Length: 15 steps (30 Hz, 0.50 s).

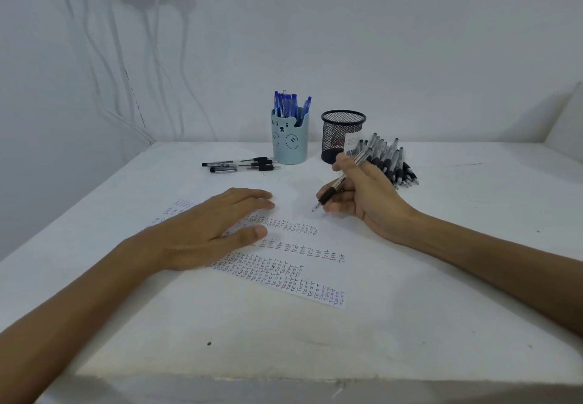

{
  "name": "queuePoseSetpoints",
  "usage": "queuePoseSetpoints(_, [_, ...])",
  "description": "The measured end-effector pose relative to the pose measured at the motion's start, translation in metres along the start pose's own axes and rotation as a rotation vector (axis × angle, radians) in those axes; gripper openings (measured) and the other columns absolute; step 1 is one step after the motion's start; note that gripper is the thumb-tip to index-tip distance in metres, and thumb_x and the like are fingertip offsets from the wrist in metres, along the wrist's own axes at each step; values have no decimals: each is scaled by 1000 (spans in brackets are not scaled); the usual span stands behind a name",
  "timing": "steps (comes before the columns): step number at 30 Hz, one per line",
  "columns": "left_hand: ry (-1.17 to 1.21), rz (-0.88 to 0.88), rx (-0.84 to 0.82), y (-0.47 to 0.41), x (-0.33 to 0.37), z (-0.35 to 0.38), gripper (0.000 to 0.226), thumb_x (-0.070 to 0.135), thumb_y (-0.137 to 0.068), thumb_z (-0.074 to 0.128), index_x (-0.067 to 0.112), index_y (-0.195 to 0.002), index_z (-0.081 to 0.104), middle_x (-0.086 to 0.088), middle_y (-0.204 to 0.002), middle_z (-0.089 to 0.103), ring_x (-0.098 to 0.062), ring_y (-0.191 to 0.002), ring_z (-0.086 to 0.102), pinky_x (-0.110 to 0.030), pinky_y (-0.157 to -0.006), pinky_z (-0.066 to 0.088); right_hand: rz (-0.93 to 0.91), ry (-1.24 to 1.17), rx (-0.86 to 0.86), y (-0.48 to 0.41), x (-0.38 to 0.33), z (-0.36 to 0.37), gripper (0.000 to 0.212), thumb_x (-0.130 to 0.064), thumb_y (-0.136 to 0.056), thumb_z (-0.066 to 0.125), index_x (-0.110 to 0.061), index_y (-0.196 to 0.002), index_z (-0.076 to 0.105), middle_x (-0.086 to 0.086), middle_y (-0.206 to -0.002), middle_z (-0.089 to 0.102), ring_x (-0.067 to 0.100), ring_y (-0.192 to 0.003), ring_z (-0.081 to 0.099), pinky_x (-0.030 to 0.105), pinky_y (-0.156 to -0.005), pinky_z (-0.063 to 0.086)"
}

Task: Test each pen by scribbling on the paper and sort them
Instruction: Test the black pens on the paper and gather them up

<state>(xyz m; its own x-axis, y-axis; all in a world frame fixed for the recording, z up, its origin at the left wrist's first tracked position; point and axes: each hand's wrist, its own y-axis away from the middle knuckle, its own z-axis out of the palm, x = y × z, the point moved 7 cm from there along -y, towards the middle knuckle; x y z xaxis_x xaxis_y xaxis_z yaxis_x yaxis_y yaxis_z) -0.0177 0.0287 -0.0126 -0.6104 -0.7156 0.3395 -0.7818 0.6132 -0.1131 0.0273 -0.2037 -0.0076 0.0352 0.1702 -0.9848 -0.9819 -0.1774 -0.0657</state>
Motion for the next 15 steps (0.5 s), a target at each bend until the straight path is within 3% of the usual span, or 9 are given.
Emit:
queuePoseSetpoints(6, [-23,-42,0,1,-9,-3,59,61,-103,37,37,-156,35,32,-157,28,13,-146,21,-13,-118,19,-46,174,74,-11,-29,-14,40,-44,-93,67,-5,-97,62,18,-64,68,17,-44,60,17,-42,46])
queuePoseSetpoints(9, [-31,-5,1,0,-6,0,62,67,-102,35,36,-156,37,31,-157,30,9,-148,22,-20,-120,23,-35,290,180,-29,-45,-37,42,-41,-96,66,1,-98,65,25,-74,62,10,-35,52,15,-38,42])
queuePoseSetpoints(13, [-28,-11,-7,0,-6,1,60,67,-102,38,38,-155,38,32,-156,30,10,-148,22,-22,-122,23,-50,782,332,-53,-71,-67,43,-43,-99,63,-5,-80,57,14,-56,63,10,-32,52,18,-40,42])
queuePoseSetpoints(15, [-35,-1,-11,-1,-7,2,65,74,-98,34,39,-154,38,33,-156,29,10,-148,22,-24,-122,24,-81,926,383,-65,-78,-78,38,-38,-99,62,-7,-80,50,13,-58,63,12,-35,56,25,-48,49])
